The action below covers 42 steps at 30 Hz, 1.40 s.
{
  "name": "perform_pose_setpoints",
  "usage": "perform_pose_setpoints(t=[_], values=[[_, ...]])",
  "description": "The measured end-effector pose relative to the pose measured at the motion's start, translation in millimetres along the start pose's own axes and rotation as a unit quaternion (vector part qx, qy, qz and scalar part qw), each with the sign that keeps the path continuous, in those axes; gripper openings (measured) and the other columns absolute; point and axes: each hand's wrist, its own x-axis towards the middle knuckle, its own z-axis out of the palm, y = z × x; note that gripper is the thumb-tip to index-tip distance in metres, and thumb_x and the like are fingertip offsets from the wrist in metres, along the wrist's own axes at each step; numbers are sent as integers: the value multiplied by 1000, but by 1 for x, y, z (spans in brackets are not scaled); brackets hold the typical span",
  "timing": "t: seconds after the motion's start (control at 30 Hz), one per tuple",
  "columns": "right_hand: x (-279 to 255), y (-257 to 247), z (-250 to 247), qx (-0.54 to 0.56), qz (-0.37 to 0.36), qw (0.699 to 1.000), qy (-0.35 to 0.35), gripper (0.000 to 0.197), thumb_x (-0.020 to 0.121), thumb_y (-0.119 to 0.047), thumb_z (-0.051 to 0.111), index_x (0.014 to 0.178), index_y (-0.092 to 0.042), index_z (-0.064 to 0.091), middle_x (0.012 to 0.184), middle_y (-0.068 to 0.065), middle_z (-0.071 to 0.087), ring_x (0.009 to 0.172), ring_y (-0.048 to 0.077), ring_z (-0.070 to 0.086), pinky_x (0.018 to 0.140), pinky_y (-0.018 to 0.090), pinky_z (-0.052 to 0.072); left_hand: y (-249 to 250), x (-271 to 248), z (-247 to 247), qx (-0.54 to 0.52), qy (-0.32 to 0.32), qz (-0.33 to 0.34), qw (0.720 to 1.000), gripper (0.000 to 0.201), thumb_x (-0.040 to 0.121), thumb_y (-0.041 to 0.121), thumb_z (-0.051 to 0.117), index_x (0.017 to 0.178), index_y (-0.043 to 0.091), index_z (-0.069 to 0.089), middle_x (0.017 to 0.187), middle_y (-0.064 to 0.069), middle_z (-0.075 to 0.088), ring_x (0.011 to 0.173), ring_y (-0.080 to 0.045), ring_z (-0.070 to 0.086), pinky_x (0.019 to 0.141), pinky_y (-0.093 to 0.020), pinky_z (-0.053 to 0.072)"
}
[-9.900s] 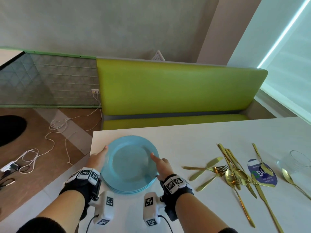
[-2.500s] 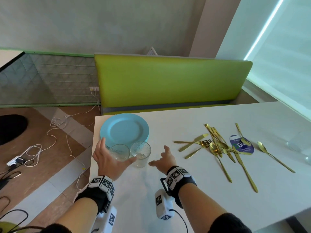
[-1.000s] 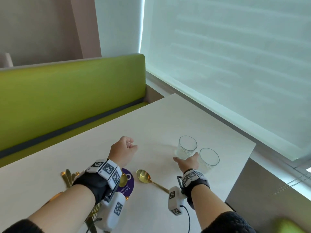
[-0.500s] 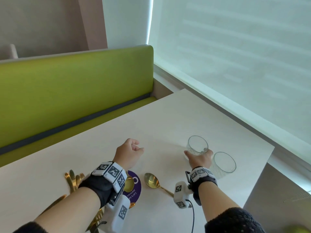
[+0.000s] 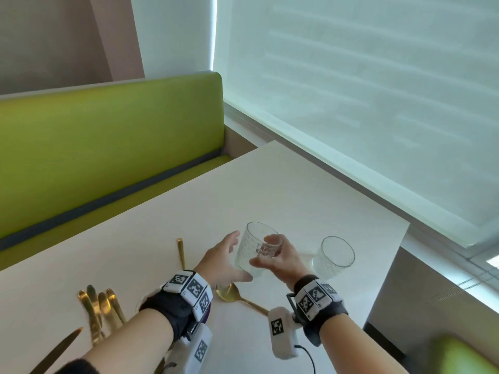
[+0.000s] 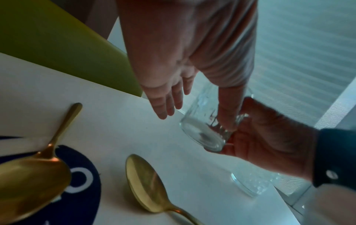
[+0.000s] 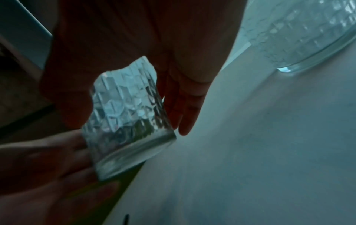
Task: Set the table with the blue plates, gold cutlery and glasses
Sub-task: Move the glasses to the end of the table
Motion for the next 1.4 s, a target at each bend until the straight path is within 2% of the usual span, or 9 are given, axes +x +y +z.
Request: perform_pose_setpoints(t=[0.1,0.27,0.33,0.43,0.57,0.67,0.83,1.2,1.4], values=[[-14,-7,-2,9,-18,999,-45,77,39,-32,83,106,-16,49,96,1,63,87,13,62,76,26,52,6,-2,11,-24,-1,6,1000,105,61,21,86,146,23,24,126,4,54,118,-15,53,96,-22,44],[-31,-13,-28,-41,-11,998,-56,72,64,-16,86,125,-17,48,107,-2,63,101,15,62,90,28,51,12,-4,26,-48,39,-1,998,91,59,21,88,135,19,38,119,6,55,107,-14,55,82,-18,44],[-35,-15,-47,-61,-36,997,5,71,64,-22,86,125,-23,50,109,-3,64,99,13,63,86,27,53,13,-4,30,-53,57,-7,997,90,61,22,87,136,18,38,120,5,53,106,-11,49,86,-19,40],[-40,-6,-84,16,-56,979,194,46,72,-13,78,112,-25,58,101,2,68,88,17,64,81,34,54,13,-3,32,-54,94,-12,994,87,64,24,85,136,16,37,131,-2,53,107,-12,45,90,-21,36],[-46,33,-123,47,79,910,405,46,80,-7,58,123,-19,52,118,7,63,101,21,58,91,34,46,11,-1,32,-64,133,-26,989,81,65,23,85,132,14,40,132,-6,54,119,-22,51,91,-21,36],[-44,64,-126,20,193,918,345,67,79,-4,60,140,-13,34,139,13,47,123,30,50,101,36,41,9,-1,30,-74,146,-36,986,76,66,22,84,130,14,42,130,-6,55,119,-24,52,90,-22,36],[-23,80,-107,-35,161,952,259,98,65,-14,83,145,-13,27,146,11,39,133,28,41,110,38,36,5,0,30,-77,154,-46,984,76,66,24,84,128,15,43,128,-5,56,118,-23,51,90,-22,37],[-10,71,-91,-40,127,936,326,68,64,-26,85,120,-17,47,114,4,57,105,26,57,85,27,41,-24,-19,25,-109,151,-54,981,84,53,34,86,124,22,43,124,1,58,116,-21,55,100,-33,45],[-53,52,-64,-59,81,944,314,69,64,-26,84,122,-16,48,115,-1,59,112,22,54,91,27,40,-40,-65,13,-145,169,-37,974,87,52,26,87,126,18,44,116,3,58,111,-19,58,92,-27,44]])
